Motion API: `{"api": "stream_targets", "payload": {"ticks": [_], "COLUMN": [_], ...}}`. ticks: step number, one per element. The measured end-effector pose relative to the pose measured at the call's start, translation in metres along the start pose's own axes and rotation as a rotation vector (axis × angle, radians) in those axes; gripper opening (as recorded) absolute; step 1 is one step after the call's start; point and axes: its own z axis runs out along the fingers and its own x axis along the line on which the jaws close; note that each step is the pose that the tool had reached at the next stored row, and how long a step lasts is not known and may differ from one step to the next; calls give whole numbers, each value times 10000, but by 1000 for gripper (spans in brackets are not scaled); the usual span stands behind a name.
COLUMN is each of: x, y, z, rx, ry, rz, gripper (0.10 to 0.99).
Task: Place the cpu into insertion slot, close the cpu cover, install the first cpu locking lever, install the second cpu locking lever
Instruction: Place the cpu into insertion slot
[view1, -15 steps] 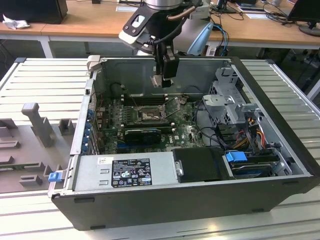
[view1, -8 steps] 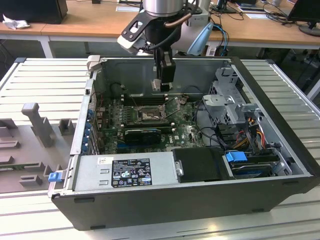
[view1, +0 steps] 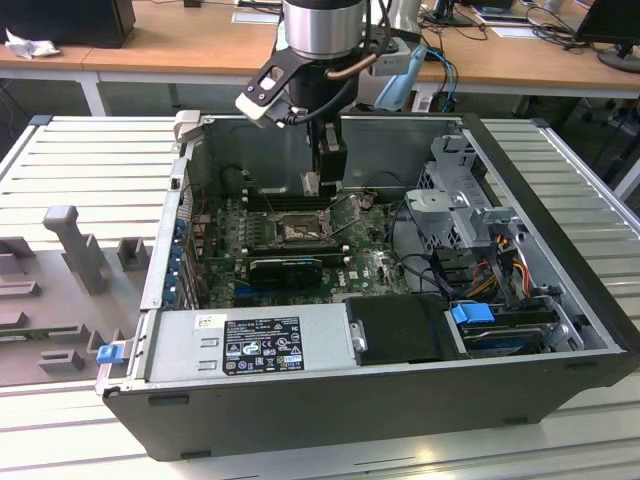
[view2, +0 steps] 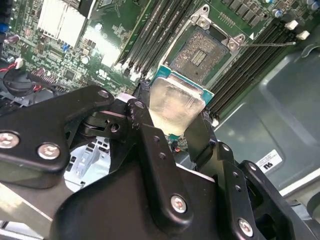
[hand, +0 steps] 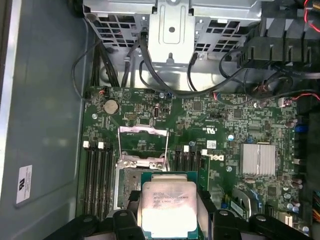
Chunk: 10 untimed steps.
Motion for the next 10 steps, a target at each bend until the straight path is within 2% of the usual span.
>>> {"api": "stream_targets", "payload": {"ticks": [2, 4, 5, 10], "x": [10, 31, 49, 53], "y": [-3, -13, -54, -101], "z": [39, 115, 171, 261], "rx": [-3, -4, -4, -5], "ry": [-10, -17, -29, -36], "rz": [135, 197, 208, 200], "gripper": [529, 529, 529, 529]}}
